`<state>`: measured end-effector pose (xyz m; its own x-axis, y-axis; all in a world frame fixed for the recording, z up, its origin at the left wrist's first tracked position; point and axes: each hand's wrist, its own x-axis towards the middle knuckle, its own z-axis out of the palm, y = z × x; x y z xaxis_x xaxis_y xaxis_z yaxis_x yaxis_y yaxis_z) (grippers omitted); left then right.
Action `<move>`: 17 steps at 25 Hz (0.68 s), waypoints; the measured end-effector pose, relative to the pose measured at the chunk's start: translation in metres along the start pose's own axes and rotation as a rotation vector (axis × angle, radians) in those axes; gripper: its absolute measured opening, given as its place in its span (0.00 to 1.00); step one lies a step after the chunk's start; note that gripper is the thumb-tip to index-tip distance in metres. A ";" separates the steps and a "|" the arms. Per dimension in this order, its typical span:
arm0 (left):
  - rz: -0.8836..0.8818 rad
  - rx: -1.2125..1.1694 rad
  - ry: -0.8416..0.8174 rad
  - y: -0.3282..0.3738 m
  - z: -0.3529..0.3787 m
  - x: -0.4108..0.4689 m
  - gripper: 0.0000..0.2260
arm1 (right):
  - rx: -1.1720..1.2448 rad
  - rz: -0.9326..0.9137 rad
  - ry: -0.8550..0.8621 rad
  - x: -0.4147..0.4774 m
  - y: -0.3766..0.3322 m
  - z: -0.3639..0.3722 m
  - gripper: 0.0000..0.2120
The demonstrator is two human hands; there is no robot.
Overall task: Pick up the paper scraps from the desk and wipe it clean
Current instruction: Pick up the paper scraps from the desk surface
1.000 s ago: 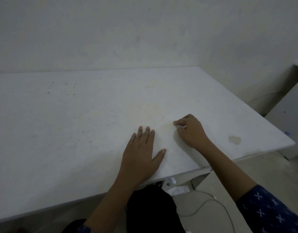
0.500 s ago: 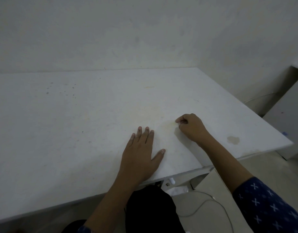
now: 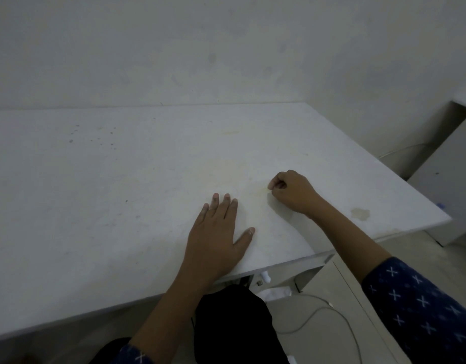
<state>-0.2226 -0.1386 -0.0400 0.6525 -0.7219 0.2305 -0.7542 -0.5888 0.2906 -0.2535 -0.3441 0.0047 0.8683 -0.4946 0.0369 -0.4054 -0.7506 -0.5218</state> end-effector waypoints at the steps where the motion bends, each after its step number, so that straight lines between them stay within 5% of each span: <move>1: 0.003 0.001 0.000 0.000 -0.001 0.000 0.40 | -0.035 -0.035 -0.021 0.001 0.000 -0.003 0.11; 6: 0.001 -0.008 0.000 0.001 -0.003 -0.001 0.40 | -0.128 -0.441 -0.185 -0.001 0.003 -0.002 0.14; 9: -0.001 0.003 0.009 0.001 -0.002 -0.001 0.40 | -0.139 -0.592 -0.140 -0.004 0.007 0.008 0.16; 17: -0.006 -0.014 0.021 0.001 -0.002 -0.001 0.39 | -0.114 -0.650 -0.066 0.006 0.012 0.004 0.07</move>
<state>-0.2242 -0.1377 -0.0380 0.6588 -0.7103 0.2478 -0.7490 -0.5883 0.3048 -0.2517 -0.3541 -0.0051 0.9605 0.0995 0.2599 0.1822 -0.9307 -0.3171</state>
